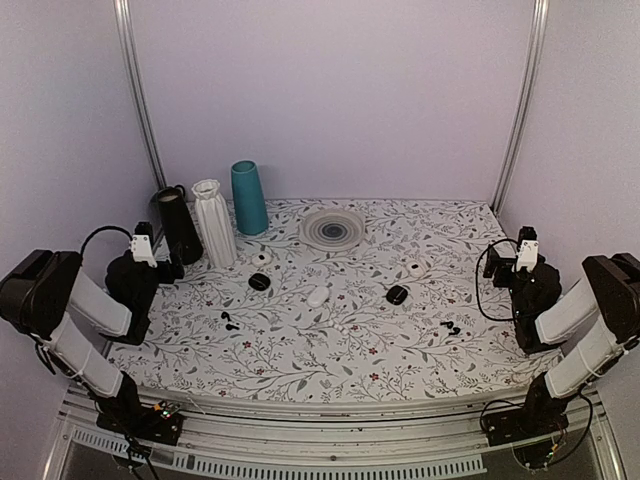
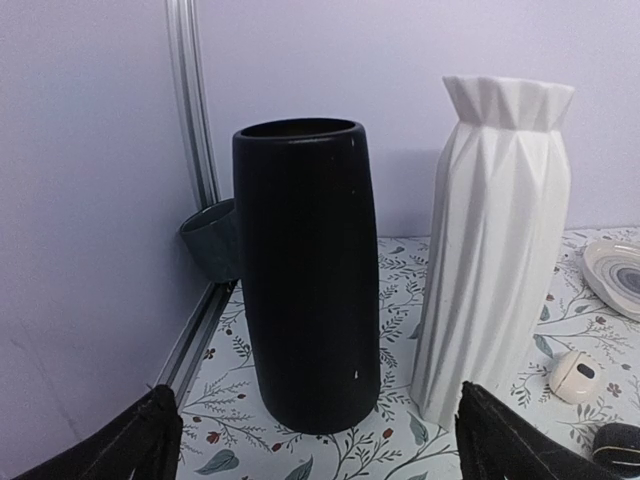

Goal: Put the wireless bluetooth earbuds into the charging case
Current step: Pick up the charging case from the center of the board.

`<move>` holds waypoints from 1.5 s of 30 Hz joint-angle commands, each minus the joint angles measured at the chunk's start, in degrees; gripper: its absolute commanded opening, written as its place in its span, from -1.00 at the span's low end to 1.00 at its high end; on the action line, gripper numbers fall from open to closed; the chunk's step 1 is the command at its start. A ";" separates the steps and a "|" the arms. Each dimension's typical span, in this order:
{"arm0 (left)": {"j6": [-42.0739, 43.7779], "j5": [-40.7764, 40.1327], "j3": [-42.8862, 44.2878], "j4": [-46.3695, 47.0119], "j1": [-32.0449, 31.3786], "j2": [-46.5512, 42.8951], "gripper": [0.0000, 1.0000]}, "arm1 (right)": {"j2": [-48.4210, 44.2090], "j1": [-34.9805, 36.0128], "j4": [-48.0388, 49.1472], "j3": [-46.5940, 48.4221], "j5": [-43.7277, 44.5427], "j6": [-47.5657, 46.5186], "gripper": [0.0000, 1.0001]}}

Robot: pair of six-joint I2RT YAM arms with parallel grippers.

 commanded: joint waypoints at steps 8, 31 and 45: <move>0.59 0.23 0.16 0.05 0.04 0.04 0.92 | 0.45 -0.27 0.40 0.77 -0.33 0.81 0.98; -12.61 -1.42 29.98 -63.38 -9.00 -15.74 0.92 | -1.65 -1.14 -2.53 1.35 0.08 1.81 0.98; -17.10 4.20 37.43 -77.87 -13.00 -23.77 0.92 | -23.22 20.75 -43.61 20.59 10.48 -5.00 0.98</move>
